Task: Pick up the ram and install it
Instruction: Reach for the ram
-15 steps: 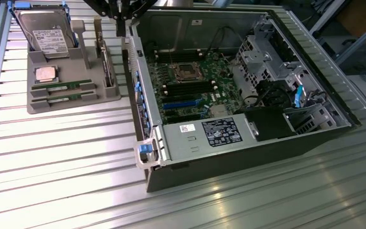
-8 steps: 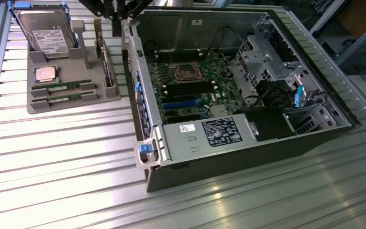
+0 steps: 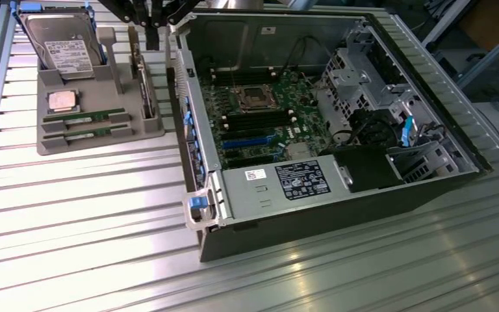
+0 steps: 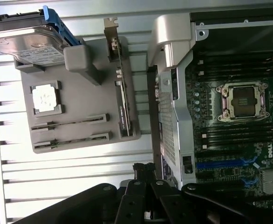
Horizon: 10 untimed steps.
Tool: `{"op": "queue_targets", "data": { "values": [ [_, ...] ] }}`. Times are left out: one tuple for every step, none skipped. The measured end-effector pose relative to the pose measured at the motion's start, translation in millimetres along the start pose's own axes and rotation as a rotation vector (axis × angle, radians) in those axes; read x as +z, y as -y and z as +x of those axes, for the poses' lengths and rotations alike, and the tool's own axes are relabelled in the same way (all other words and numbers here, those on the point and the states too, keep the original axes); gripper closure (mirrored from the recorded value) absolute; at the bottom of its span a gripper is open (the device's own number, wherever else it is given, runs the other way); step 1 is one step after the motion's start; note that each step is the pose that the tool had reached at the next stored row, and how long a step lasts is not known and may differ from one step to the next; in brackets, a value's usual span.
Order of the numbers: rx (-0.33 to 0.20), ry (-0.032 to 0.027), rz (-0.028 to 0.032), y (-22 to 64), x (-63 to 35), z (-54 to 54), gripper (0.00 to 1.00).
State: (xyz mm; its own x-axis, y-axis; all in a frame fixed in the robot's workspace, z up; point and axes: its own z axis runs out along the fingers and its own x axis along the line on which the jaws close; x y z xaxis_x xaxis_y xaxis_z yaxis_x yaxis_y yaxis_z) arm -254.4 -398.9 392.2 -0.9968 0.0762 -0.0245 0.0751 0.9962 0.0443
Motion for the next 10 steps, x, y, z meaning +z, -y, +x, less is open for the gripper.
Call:
{"op": "queue_targets", "data": {
  "values": [
    [0.000,0.0000,0.0000,0.0,0.0,0.7,0.89],
    [0.000,0.0000,-0.0001,0.2,0.0,2.4,0.89],
    [0.000,0.0000,0.0000,0.3,0.0,4.2,0.89],
    [0.000,0.0000,-0.0001,0.4,0.0,5.2,0.89],
    [0.000,0.0000,0.0000,0.5,-0.1,6.5,0.89],
    [0.000,0.0000,0.0000,0.6,-0.1,7.9,0.89],
    [0.000,0.0000,-0.0001,0.7,-0.1,9.1,0.89],
    [0.000,0.0000,-0.0001,0.8,-0.1,10.5,0.89],
    [0.000,-0.0001,0.0000,0.9,-0.2,12.4,0.89],
    [0.000,0.0000,-0.0001,1.1,-0.2,14.2,0.89]
  ]
}}
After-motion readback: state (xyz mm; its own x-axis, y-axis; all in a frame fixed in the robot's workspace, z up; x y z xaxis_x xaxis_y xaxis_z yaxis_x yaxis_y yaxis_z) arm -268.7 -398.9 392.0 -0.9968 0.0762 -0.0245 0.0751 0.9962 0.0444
